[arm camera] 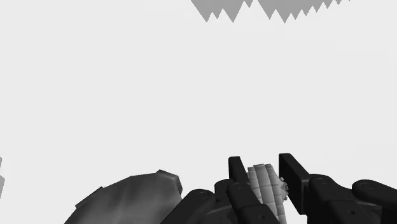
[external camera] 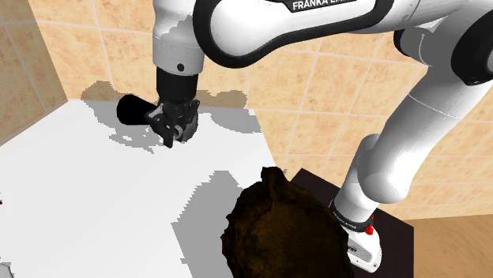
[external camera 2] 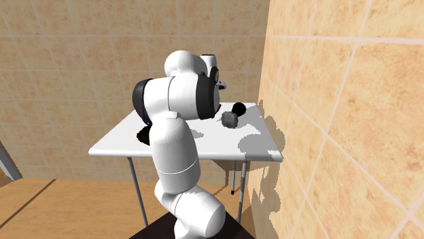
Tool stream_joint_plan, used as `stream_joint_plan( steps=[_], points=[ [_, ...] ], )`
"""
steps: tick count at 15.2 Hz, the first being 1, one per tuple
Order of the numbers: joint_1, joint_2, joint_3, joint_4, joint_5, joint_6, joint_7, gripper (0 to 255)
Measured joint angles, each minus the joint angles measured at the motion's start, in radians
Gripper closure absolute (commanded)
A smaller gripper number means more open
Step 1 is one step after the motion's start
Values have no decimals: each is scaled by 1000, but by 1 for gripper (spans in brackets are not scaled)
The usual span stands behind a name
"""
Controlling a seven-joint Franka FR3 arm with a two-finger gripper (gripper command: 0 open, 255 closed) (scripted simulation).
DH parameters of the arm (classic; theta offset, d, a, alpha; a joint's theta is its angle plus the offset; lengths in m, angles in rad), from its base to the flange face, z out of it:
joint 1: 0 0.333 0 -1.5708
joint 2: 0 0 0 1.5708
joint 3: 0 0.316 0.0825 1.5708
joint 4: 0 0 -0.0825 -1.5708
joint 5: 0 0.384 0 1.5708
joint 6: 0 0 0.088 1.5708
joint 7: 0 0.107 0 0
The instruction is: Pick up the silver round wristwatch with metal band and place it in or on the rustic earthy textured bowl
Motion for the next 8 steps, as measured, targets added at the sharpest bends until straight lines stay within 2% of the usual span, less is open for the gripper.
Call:
stream_joint_plan(
  steps=[8],
  points=[
    [-2,-3,-4,104,0,-107,0,255]
  ],
)
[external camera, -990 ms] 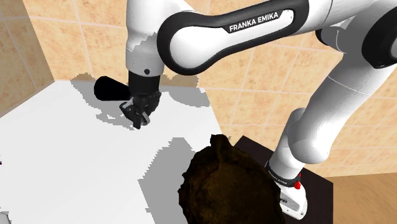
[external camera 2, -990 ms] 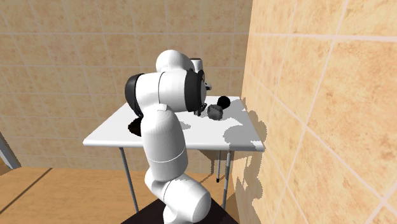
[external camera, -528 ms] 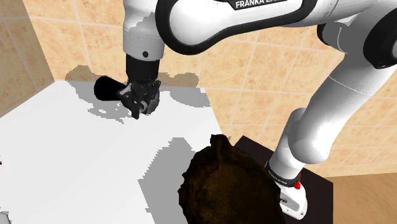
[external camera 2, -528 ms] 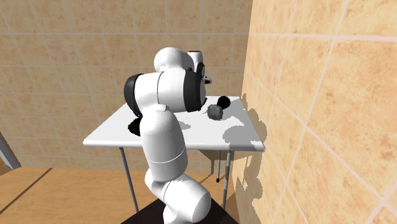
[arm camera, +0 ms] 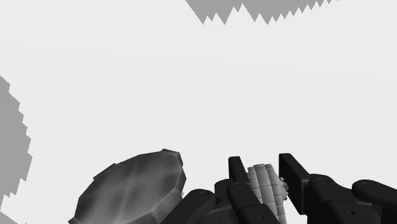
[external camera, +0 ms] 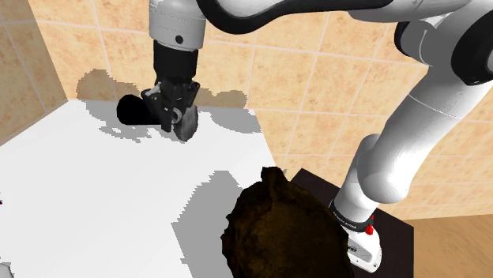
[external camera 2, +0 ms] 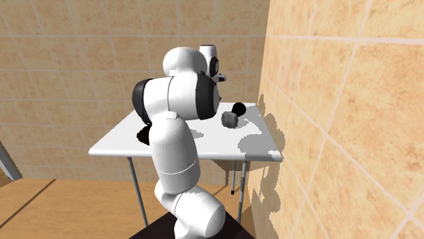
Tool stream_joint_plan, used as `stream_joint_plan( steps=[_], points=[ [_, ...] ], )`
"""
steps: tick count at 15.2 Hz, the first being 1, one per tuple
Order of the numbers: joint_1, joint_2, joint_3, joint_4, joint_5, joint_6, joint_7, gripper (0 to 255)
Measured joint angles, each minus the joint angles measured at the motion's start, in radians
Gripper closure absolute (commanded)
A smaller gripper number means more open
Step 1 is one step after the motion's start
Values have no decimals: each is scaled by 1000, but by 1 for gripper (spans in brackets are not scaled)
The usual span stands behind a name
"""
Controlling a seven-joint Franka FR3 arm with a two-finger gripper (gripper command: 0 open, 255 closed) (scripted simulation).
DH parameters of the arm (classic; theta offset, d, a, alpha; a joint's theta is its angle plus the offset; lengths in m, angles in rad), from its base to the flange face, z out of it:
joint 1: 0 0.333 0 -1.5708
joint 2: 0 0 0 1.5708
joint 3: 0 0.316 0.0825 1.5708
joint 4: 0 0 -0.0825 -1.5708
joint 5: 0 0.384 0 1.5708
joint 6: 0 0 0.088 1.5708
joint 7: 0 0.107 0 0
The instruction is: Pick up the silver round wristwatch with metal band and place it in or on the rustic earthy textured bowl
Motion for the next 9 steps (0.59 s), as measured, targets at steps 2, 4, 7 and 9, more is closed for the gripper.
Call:
stream_joint_plan(
  steps=[2,4,7,9],
  points=[
    [-1,3,-1,31,-2,-28,0,255],
    [-1,7,0,63,-4,-57,3,255],
    [-2,14,0,110,-8,-97,5,255],
    [-3,16,0,140,-9,-125,5,255]
  ],
)
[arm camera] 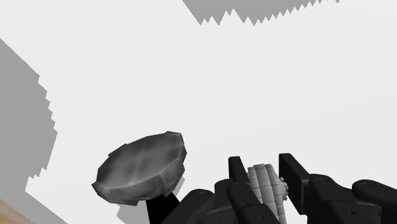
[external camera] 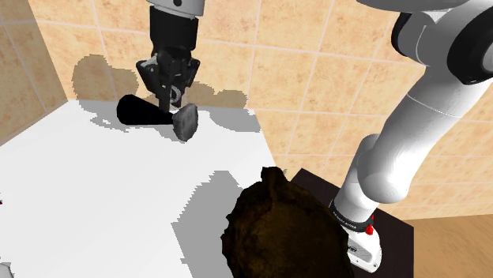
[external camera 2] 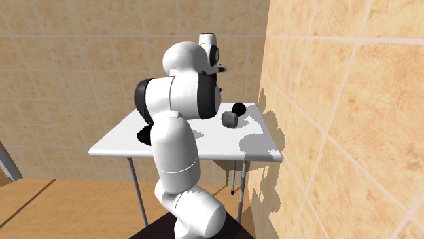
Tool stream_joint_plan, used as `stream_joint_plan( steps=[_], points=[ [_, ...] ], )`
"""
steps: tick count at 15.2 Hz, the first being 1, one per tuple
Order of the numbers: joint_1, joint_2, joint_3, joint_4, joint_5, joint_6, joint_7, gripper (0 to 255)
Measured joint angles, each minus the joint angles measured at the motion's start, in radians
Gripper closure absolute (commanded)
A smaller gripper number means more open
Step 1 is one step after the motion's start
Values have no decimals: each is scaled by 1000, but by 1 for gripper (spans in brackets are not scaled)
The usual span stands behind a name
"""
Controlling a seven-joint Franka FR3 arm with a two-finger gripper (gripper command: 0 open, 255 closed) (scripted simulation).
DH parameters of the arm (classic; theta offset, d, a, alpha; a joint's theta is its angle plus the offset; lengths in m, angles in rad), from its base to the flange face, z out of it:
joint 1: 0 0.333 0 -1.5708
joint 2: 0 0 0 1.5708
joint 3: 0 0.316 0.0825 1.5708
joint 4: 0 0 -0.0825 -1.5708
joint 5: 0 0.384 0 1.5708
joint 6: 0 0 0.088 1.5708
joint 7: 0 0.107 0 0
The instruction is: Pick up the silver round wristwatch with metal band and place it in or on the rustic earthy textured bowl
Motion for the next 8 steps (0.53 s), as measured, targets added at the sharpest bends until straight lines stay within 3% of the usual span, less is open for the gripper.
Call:
stream_joint_plan(
  steps=[5,8],
  points=[
    [0,18,3,78,-9,-63,7,255],
    [11,-51,6,20,22,-64,17,255]
  ],
)
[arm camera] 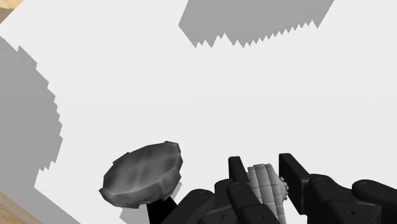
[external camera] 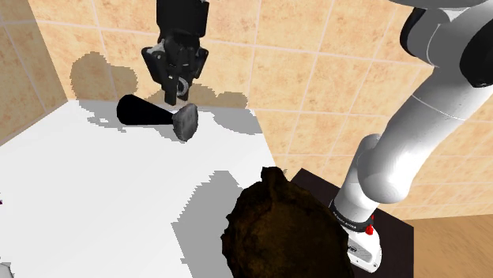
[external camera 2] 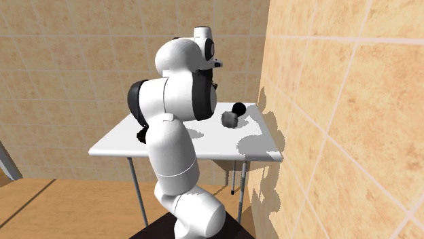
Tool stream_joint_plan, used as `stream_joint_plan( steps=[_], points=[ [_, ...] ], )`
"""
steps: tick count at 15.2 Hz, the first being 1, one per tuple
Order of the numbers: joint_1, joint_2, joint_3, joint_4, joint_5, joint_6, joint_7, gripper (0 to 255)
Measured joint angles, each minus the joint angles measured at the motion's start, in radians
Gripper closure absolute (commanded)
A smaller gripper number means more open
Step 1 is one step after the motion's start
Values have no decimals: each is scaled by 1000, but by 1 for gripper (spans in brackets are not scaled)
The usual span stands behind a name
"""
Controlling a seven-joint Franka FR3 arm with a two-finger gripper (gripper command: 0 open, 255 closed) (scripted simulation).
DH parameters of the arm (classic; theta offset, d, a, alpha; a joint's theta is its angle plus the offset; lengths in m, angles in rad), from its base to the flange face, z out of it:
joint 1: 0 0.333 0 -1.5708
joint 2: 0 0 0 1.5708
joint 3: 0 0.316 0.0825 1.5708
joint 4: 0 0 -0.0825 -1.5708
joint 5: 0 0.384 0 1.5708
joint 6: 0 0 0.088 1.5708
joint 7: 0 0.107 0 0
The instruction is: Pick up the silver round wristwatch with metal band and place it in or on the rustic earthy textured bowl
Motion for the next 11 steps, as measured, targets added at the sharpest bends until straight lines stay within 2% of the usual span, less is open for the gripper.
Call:
stream_joint_plan(
  steps=[9,11],
  points=[
    [78,-267,20,-219,123,-16,67,255],
    [95,-298,38,-227,140,-33,99,255]
  ],
)
